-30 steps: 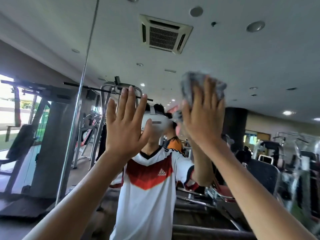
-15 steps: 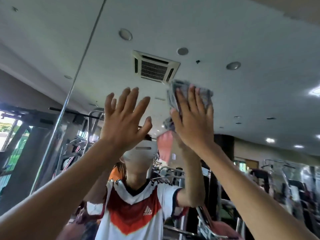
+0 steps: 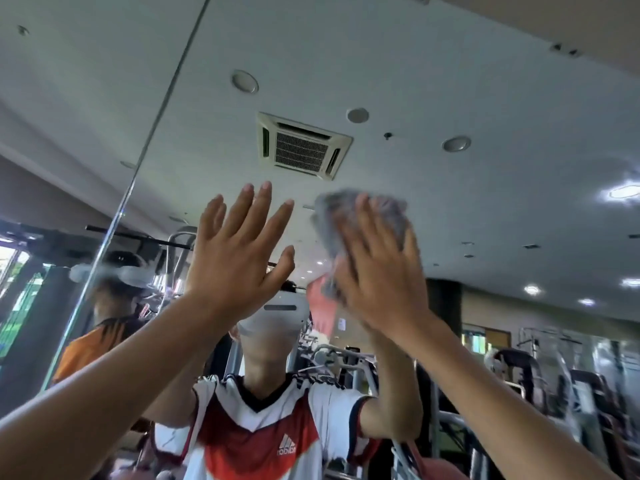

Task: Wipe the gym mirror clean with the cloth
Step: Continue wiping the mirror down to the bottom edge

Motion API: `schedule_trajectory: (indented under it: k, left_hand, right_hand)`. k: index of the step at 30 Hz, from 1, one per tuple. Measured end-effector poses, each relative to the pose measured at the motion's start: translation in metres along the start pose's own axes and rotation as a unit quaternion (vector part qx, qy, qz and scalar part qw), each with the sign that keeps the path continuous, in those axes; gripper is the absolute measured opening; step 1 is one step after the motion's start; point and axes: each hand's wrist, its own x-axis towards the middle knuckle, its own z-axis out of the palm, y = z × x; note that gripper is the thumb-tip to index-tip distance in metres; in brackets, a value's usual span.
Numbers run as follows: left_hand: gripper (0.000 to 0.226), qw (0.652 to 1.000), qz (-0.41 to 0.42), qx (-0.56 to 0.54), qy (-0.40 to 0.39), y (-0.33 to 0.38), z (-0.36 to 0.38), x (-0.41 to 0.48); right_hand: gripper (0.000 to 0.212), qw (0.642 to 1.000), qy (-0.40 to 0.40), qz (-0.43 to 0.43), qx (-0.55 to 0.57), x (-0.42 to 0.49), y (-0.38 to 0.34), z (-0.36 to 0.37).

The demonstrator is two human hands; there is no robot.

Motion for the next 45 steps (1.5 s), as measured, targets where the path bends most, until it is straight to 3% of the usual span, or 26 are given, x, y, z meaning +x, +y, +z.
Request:
schedule_trajectory:
  k: [2,4,7,10,12,14,16,18,20,22,24,26,28,30,32,34,35,36,38,41,43,45]
  left_hand:
    - [0.062,0.997,0.064,0.033,-0.005,-0.018,-0.006,0.005]
    - [0.060,0.990,0.125,0.064,-0.012,-0.042,-0.009,0.010]
    - [0.059,0.990,0.132,0.041,-0.024,-0.056,-0.006,0.007]
    - [0.066,0.997,0.070,-0.005,-0.012,-0.054,-0.002,0.004]
    - [0.072,1.000,0.008,-0.027,-0.002,-0.057,-0.005,0.004]
    - [0.074,0.999,-0.016,-0.027,0.005,-0.058,-0.004,0.003]
    - [0.074,1.000,-0.023,-0.020,0.006,-0.056,-0.002,0.003]
    - [0.074,0.999,-0.037,-0.020,0.004,-0.055,-0.002,0.003]
    - [0.074,0.999,-0.041,-0.025,-0.002,-0.056,-0.001,0.003]
    - [0.073,0.999,-0.039,-0.028,-0.012,-0.057,0.000,0.002]
    - [0.073,0.999,-0.040,-0.033,-0.013,-0.058,0.001,0.003]
    - [0.073,0.999,-0.039,-0.036,-0.012,-0.058,0.000,0.004]
    - [0.073,0.998,-0.060,-0.036,-0.005,-0.054,-0.001,0.001]
    - [0.074,0.994,-0.103,-0.041,0.005,-0.051,-0.002,-0.003]
    - [0.077,0.989,-0.141,-0.051,0.008,-0.051,-0.003,-0.006]
    - [0.081,0.987,-0.155,-0.048,0.008,-0.054,-0.002,-0.009]
    - [0.081,0.987,-0.153,-0.042,0.008,-0.056,-0.001,-0.010]
    - [0.081,0.989,-0.144,-0.034,0.007,-0.057,0.000,-0.011]
    - [0.079,0.993,-0.119,-0.020,0.000,-0.064,0.000,-0.015]
    - [0.076,0.997,-0.077,-0.004,-0.010,-0.080,-0.002,-0.024]
    - [0.073,0.998,-0.062,-0.003,-0.013,-0.088,-0.004,-0.030]
    - [0.072,0.998,-0.066,-0.009,-0.012,-0.090,-0.006,-0.034]
  right_hand:
    - [0.066,0.985,-0.030,-0.168,-0.005,-0.030,0.012,-0.003]
    - [0.069,0.981,-0.023,-0.193,-0.001,-0.030,0.049,-0.003]
    - [0.066,1.000,0.009,0.004,0.016,0.020,0.095,-0.005]
    - [0.070,0.974,0.049,0.220,0.039,0.091,0.089,-0.011]
    - [0.071,0.960,0.068,0.269,0.039,0.122,0.063,-0.013]
    - [0.070,0.977,0.065,0.199,0.039,0.128,0.036,-0.010]
    - [0.065,0.999,0.031,0.016,0.026,0.110,0.025,-0.008]
    - [0.061,0.986,-0.007,-0.164,0.020,0.087,0.046,-0.008]
    - [0.063,0.973,-0.014,-0.230,0.014,0.079,0.081,-0.009]
    - [0.065,0.987,0.002,-0.159,0.014,0.090,0.106,-0.010]
    - [0.064,0.998,0.051,0.026,0.027,0.116,0.106,-0.009]
    - [0.065,0.969,0.085,0.227,0.047,0.144,0.076,-0.010]
    - [0.061,0.955,0.085,0.280,0.046,0.158,0.033,-0.010]
    - [0.064,0.984,0.059,0.164,0.031,0.147,-0.001,-0.006]
    - [0.063,0.998,0.010,-0.054,0.042,0.118,-0.006,-0.010]
    - [0.062,0.966,-0.036,-0.252,0.034,0.100,0.024,-0.012]
    - [0.065,0.956,-0.040,-0.290,0.022,0.103,0.045,-0.014]
    - [0.067,0.963,-0.033,-0.265,0.016,0.112,0.065,-0.015]
    - [0.068,0.995,0.002,-0.090,0.032,0.144,0.086,-0.016]
    - [0.062,0.981,0.060,0.180,0.048,0.199,0.056,-0.014]
    - [0.064,0.966,0.083,0.239,0.052,0.222,0.013,-0.013]
    - [0.070,0.983,0.078,0.164,0.041,0.226,-0.024,-0.012]
